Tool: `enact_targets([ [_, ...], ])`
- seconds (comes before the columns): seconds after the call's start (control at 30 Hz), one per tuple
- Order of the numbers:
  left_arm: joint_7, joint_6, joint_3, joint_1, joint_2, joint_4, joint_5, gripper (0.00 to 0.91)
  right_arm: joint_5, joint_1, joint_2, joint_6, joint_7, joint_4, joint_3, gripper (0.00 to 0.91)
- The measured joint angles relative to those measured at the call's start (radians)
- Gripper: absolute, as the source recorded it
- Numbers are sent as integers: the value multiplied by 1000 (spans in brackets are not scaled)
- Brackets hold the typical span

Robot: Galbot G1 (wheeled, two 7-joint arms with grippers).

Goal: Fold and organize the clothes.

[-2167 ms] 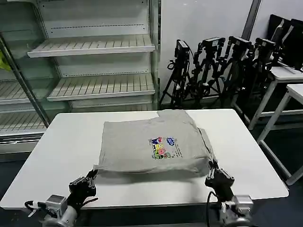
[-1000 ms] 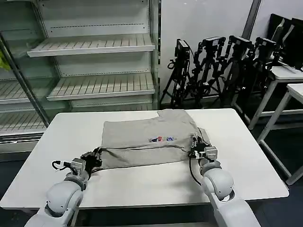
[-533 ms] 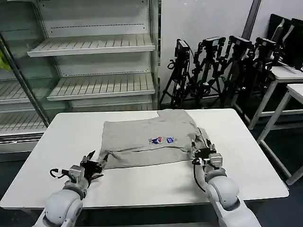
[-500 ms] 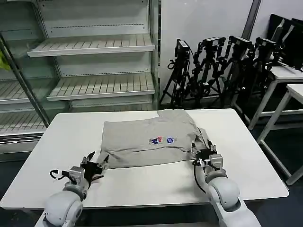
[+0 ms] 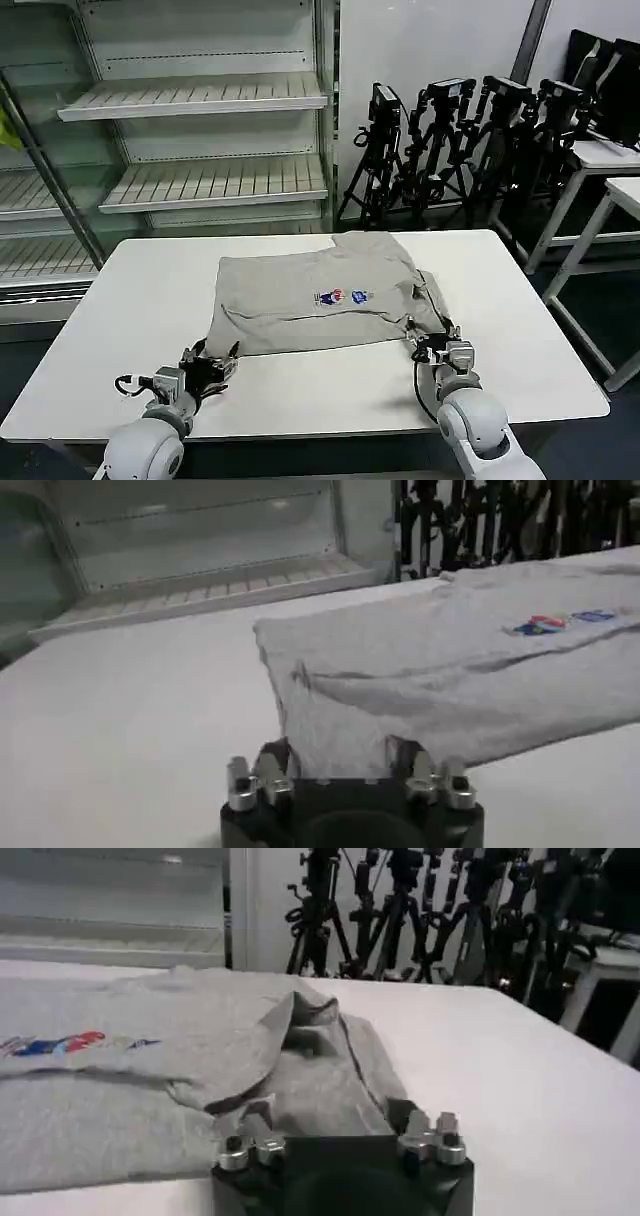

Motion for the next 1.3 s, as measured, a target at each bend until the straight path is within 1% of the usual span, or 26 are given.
enact_targets([
  [0.2, 8, -1, -10, 21, -14, -17, -26, 10, 22, -27, -13, -12, 10, 25, 8, 0],
  [0.23, 10, -1, -13, 26, -16, -21, -31, 20, 24, -34, -15, -14, 12, 34, 10, 0],
  [0.4, 13, -1, -24, 59, -19, -56, -59, 10, 30, -86, -30, -26, 20, 96, 25, 0],
  [0.47, 13, 0, -31, 81, -17, -77, -64, 20, 31, -120, -40, -27, 21, 132, 32, 0],
  [0.73, 3, -12, -64, 212, -30, -197, -55, 10, 20, -300, -77, -24, 22, 293, 94, 0],
  [0.77, 0, -14, -69, 234, -34, -213, -52, 373, 17, -325, -82, -22, 22, 313, 105, 907],
  [0.8, -2, -16, -72, 258, -38, -229, -48, 725, 12, -355, -86, -23, 22, 336, 117, 907],
  [0.83, -5, -16, -75, 284, -42, -247, -44, 907, 8, -381, -89, -24, 22, 356, 127, 907],
  [1.03, -8, -12, -98, 423, -48, -343, -16, 907, -11, -486, -105, -19, 22, 453, 178, 907],
  [1.3, -3, -1, -144, 502, -38, -438, -5, 907, -7, -494, -127, -14, 34, 540, 220, 907],
])
